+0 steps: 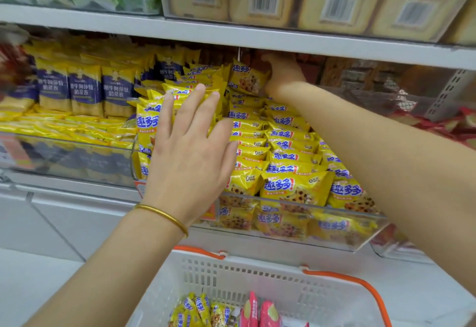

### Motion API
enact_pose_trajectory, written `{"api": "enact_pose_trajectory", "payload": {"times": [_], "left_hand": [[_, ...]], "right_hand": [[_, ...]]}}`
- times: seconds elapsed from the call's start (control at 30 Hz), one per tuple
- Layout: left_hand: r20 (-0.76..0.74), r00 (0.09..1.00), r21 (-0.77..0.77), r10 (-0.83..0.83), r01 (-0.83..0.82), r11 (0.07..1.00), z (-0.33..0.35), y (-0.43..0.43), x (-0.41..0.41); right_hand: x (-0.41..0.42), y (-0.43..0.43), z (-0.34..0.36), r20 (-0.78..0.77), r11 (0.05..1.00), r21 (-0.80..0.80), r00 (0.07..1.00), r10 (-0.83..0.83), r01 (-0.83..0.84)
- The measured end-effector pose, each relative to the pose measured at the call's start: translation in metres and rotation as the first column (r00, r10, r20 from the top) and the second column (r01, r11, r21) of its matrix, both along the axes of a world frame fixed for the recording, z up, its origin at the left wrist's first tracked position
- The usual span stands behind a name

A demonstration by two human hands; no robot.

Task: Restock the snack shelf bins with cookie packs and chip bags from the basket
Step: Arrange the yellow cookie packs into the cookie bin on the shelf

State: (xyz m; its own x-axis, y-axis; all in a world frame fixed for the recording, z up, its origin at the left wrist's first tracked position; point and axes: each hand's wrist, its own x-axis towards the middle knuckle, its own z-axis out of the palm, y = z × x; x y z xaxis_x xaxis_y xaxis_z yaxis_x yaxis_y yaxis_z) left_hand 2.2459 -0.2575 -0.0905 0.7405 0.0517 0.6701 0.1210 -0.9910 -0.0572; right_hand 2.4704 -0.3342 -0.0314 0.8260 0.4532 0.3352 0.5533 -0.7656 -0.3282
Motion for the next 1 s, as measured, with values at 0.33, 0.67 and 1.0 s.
{"api": "enact_pose_trajectory", "payload": {"times": [0.33,0.67,1.0], "left_hand": [[0.013,0.975,0.033,-0.22,0.22,0.975,-0.006,-0.036,-0.077],[-0.69,0.714,-0.025,-0.117,0.138,0.99,-0.071,-0.015,-0.132],[-0.854,0.518,0.091,0.043,0.067,0.994,-0.087,0.002,-0.123]], "right_hand": [[-0.199,-0.104,-0.009,0.015,0.928,0.127,0.936,0.351,-0.35],[-0.245,-0.088,-0.252,-0.63,0.855,-0.194,0.729,0.267,-0.481],[-0.309,-0.01,-0.38,-0.881,0.873,-0.035,0.428,0.203,-0.487]]}}
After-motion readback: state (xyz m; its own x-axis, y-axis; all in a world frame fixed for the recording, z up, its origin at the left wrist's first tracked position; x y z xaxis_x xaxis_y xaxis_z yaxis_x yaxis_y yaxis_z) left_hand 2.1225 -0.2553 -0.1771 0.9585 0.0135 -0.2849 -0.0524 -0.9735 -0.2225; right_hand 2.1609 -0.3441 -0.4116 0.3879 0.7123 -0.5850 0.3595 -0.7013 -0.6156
